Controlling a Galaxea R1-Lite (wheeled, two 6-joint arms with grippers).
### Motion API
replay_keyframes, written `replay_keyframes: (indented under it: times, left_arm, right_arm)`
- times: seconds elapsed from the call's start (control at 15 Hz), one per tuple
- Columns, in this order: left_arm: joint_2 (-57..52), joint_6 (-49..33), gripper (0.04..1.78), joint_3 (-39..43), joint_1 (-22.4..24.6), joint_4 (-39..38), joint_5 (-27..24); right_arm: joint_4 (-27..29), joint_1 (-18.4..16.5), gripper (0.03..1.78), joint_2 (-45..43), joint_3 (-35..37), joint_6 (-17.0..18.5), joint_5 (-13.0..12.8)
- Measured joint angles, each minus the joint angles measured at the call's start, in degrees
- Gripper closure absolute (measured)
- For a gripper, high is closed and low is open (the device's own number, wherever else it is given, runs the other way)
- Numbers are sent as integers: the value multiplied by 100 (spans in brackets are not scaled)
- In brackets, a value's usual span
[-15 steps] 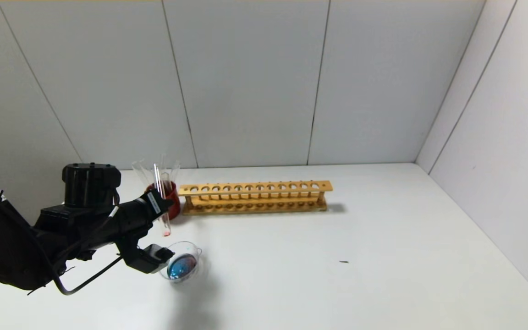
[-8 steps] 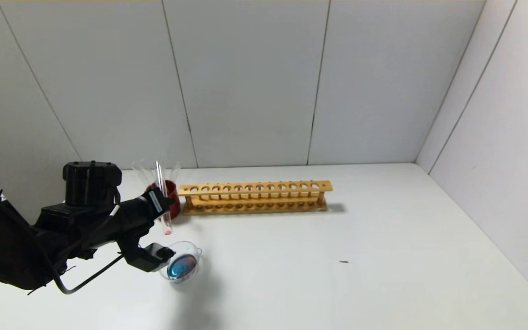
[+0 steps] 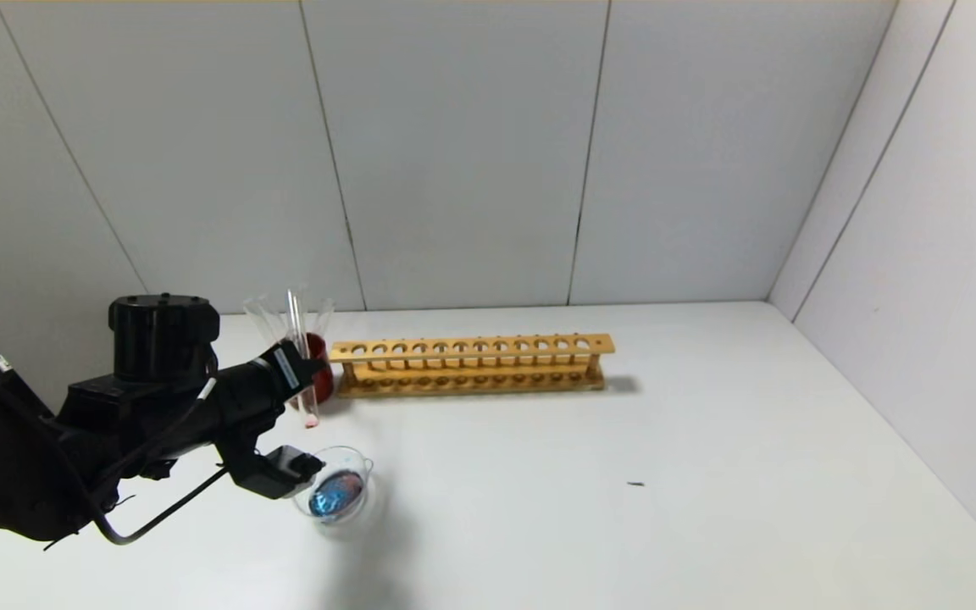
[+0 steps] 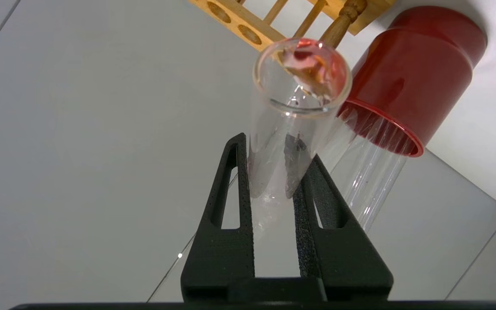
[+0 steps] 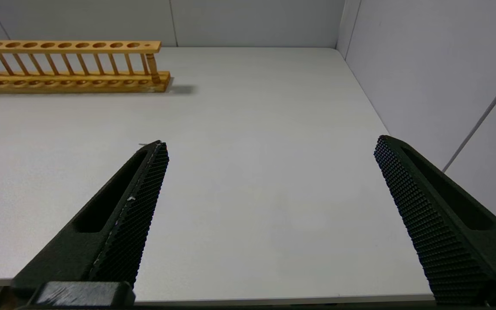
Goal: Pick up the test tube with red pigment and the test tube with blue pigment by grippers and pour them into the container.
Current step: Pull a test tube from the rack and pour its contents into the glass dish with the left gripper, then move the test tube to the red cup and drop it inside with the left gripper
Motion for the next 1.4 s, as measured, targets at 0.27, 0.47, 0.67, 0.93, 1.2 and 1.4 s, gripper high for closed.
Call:
replay_keyframes:
  times: [0.27,0.47,0.67,0.93,1.2,1.4]
  left_arm:
    - [-116,-145,150,-44,-9,-6,-22]
    - [-291,-1118,150,-84,-65,-44,6]
    - [-623,-2072,150,-107,-96,-67,255]
    - [-1025,-3390,150,-85,-113,-108,386]
    - [-1502,-5283,150,-171,-163,-113,1163]
    - [-1846,-7277,150,-413,-276,-20,2267]
  right_arm:
    - [0,0,6,0,0,-2,2]
    - [0,0,6,0,0,-2,0]
    - [0,0,6,0,0,0,0]
    - [0,0,6,0,0,0,-1]
    - [0,0,6,0,0,0,0]
    - [0,0,6,0,0,0,0]
